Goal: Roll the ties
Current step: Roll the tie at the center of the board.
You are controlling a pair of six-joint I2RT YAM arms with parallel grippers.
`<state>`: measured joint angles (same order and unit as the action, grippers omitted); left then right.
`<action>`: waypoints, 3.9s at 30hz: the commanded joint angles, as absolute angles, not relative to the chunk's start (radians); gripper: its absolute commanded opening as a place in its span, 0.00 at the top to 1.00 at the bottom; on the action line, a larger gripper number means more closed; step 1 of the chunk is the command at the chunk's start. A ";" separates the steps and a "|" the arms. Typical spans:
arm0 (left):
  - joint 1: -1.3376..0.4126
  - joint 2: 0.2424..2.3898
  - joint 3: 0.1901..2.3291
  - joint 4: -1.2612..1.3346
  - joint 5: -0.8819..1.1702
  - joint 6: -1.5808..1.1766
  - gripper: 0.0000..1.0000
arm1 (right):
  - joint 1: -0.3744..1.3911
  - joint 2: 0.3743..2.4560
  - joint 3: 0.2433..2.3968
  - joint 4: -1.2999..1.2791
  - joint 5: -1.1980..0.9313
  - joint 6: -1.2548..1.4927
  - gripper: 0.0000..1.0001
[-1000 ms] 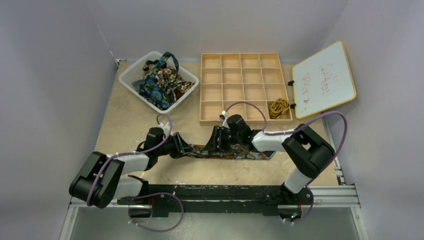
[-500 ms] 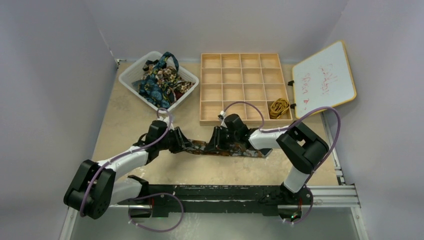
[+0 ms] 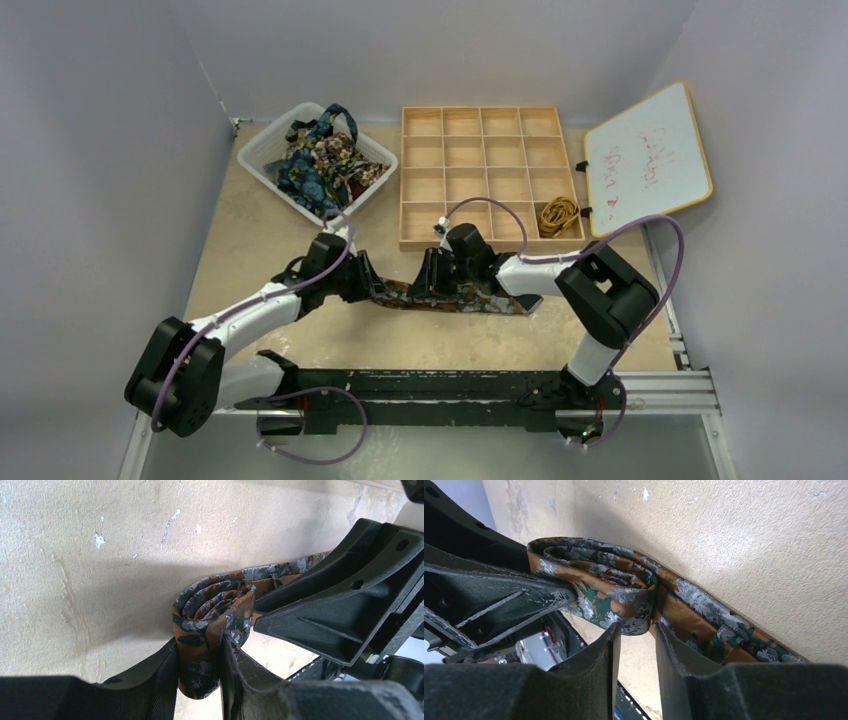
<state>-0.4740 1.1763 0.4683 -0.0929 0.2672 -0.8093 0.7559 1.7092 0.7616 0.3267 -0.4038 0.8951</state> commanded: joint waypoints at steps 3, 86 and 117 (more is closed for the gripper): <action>-0.511 1.189 0.538 -0.159 0.200 -0.757 0.70 | 0.753 1.724 0.803 0.327 -0.376 0.878 0.72; -1.012 1.683 1.189 -0.816 -0.504 -0.796 0.69 | 0.689 1.673 0.790 0.283 -0.288 0.989 0.87; -1.028 1.671 1.251 -0.631 -0.234 -0.657 0.36 | 0.566 1.332 0.525 0.251 -0.250 0.971 0.54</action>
<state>-1.0237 1.7683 1.2331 -0.6670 -0.2584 -0.6426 0.5690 1.3922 0.5465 0.2260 -0.2226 0.9840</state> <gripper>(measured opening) 0.610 0.415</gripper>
